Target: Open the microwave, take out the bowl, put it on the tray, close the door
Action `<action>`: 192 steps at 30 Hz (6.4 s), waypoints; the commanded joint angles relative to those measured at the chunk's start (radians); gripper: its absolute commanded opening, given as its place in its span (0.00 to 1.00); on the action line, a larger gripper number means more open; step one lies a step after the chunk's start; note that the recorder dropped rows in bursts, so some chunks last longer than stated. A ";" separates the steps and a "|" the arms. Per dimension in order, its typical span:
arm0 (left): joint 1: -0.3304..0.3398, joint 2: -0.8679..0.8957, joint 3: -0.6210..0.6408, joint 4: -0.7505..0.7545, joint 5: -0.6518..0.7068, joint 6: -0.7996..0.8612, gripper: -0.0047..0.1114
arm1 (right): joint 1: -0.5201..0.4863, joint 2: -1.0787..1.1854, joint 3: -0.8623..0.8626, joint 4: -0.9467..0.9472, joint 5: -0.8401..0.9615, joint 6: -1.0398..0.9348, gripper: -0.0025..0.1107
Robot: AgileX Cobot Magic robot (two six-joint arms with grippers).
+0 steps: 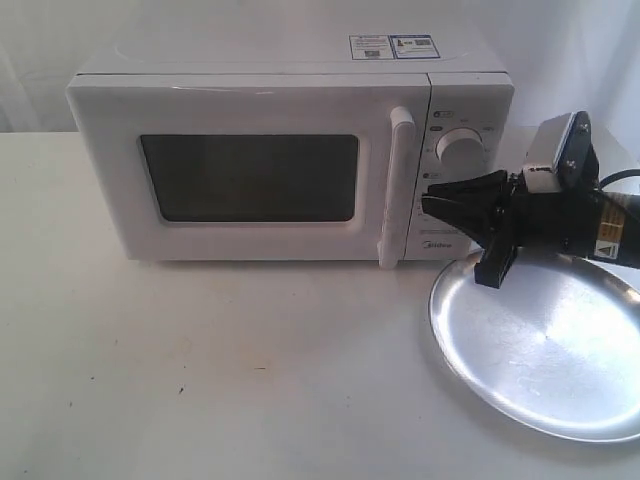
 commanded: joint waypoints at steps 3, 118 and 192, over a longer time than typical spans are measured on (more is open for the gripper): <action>-0.004 -0.002 -0.002 -0.007 0.001 -0.004 0.04 | 0.007 0.045 -0.002 0.069 -0.055 -0.066 0.45; -0.004 -0.002 -0.002 -0.007 0.001 -0.004 0.04 | 0.311 -0.487 0.001 -0.436 0.046 0.595 0.32; -0.004 -0.002 -0.002 -0.007 0.001 -0.004 0.04 | 0.722 0.208 -0.561 -0.361 0.459 0.428 0.02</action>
